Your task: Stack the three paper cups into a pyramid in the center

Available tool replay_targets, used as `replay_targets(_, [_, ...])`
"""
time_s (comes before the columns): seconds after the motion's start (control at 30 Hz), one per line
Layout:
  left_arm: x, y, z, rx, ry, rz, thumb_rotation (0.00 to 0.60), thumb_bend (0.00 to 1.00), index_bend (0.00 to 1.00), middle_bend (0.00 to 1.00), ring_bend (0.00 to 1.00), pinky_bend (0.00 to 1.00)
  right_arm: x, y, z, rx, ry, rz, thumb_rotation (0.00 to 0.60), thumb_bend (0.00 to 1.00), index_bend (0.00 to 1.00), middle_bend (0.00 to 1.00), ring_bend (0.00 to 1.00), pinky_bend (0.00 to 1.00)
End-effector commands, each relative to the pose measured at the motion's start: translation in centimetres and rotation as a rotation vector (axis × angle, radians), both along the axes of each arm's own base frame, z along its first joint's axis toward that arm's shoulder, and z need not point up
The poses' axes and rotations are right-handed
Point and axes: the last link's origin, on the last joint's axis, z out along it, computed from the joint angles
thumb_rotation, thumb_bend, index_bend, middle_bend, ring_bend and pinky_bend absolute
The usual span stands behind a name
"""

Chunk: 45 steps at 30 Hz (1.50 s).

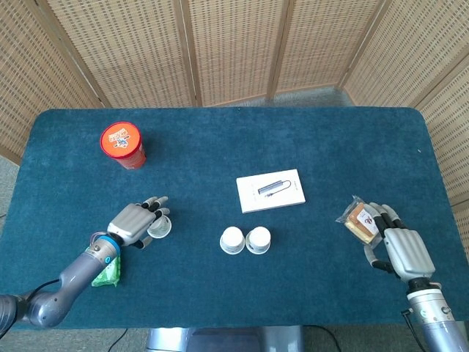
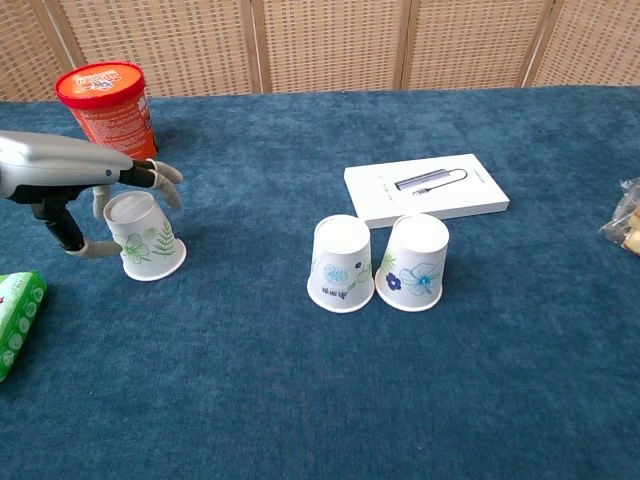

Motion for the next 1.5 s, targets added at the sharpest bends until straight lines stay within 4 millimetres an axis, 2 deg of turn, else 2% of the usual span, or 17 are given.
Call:
replay_targets(0.03, [0.0,0.2,-0.4,0.013,-0.017,0.009,0.600,0.45,0.21,0.02,0.11,0.44,-0.1,0.0,0.0,-0.001,0.000,-0.003,0.600,0.50,0.07,0.09,0.00,0.34])
replay_targets(0.47, [-0.1,0.7,-1.0,0.071,-0.076,0.019,0.600,0.45,0.46,0.15,0.26,0.57,-0.2,0.0,0.2,-0.007,-0.001,-0.010,0.600,0.50,0.07,0.09,0.00,0.34])
replay_targets(0.7, [0.4,1.0,-0.6,0.077,-0.105,0.017,0.600,0.45,0.48,0.16,0.27,0.58,-0.4,0.1,0.3,-0.010,-0.001,-0.018,0.600,0.50,0.07,0.09,0.00,0.34])
replay_targets(1.0, [3.6,1.0,2.3,0.075,-0.178,-0.011,0.600,0.45,0.48,0.16,0.27,0.58,-0.6,0.0,0.4,-0.008,-0.003,-0.022,0.600,0.50,0.07,0.09,0.00,0.34])
replay_targets(1.23, [7.2,1.0,4.4,0.053,-0.263,-0.038,0.600,0.45,0.48,0.16,0.27,0.57,-0.6,0.1,0.4,-0.008,-0.005,-0.012,0.600,0.50,0.07,0.09,0.00,0.34])
replay_targets(1.5, [11.4,1.4,4.0,-0.005,-0.340,-0.061,0.600,0.45,0.48,0.16,0.27,0.57,-0.1,0.5,0.2,-0.003,0.009,0.014,0.600,0.50,0.07,0.09,0.00,0.34])
